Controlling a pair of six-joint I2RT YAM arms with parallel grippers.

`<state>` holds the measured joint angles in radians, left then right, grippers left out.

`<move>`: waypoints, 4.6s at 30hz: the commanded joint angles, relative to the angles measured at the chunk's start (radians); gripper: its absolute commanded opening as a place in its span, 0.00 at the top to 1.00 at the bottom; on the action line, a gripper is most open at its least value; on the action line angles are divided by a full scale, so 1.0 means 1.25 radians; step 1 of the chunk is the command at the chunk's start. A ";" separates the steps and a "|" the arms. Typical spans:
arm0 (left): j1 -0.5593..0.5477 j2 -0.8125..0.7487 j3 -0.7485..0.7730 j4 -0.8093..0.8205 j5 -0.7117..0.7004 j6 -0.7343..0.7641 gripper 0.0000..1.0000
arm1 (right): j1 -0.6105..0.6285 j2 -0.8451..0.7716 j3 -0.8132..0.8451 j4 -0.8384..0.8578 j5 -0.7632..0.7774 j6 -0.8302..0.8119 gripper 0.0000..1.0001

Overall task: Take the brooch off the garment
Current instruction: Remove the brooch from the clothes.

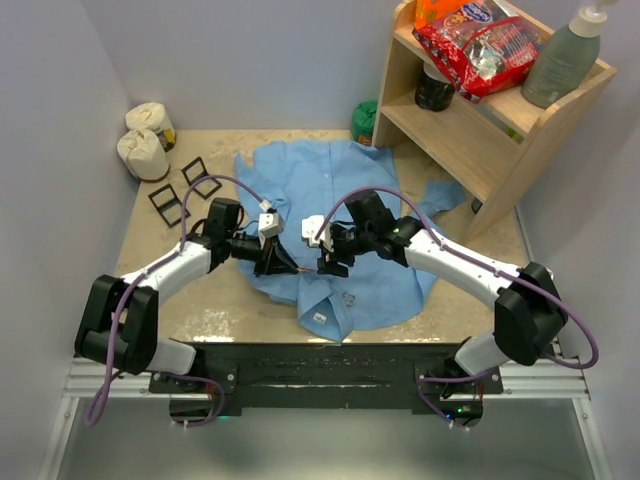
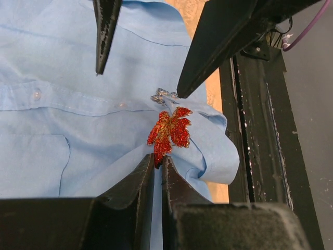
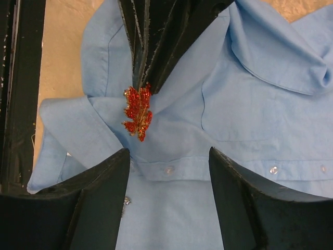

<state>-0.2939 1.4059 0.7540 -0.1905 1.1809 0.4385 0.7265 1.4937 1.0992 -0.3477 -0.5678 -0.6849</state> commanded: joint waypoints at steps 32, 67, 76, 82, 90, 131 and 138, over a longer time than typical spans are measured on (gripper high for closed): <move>0.036 0.012 -0.102 0.479 0.127 -0.315 1.00 | 0.041 0.002 -0.009 0.047 -0.015 -0.014 0.81; 0.074 -0.012 0.019 -0.099 -0.021 0.147 0.57 | 0.097 0.024 0.084 -0.058 0.264 -0.017 1.00; 0.074 -0.031 0.040 -0.173 -0.023 0.188 0.53 | 0.145 0.082 0.148 -0.133 0.426 -0.035 1.00; 0.074 -0.034 0.028 -0.181 -0.043 0.204 0.53 | 0.166 0.116 0.202 -0.226 0.508 -0.041 1.00; 0.074 -0.040 0.025 -0.152 -0.062 0.182 0.53 | 0.220 0.155 0.263 -0.389 0.570 -0.036 1.00; 0.049 0.072 -0.369 1.396 0.101 -0.695 0.44 | 0.226 0.188 0.381 -0.425 0.455 0.035 1.00; 0.044 0.163 -0.352 1.666 0.076 -0.878 0.43 | 0.224 0.183 0.372 -0.421 0.442 0.037 1.00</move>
<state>-0.2306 1.5810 0.2939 1.2629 1.2945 -0.5228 1.0115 1.7550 1.5261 -0.9001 0.0048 -0.6529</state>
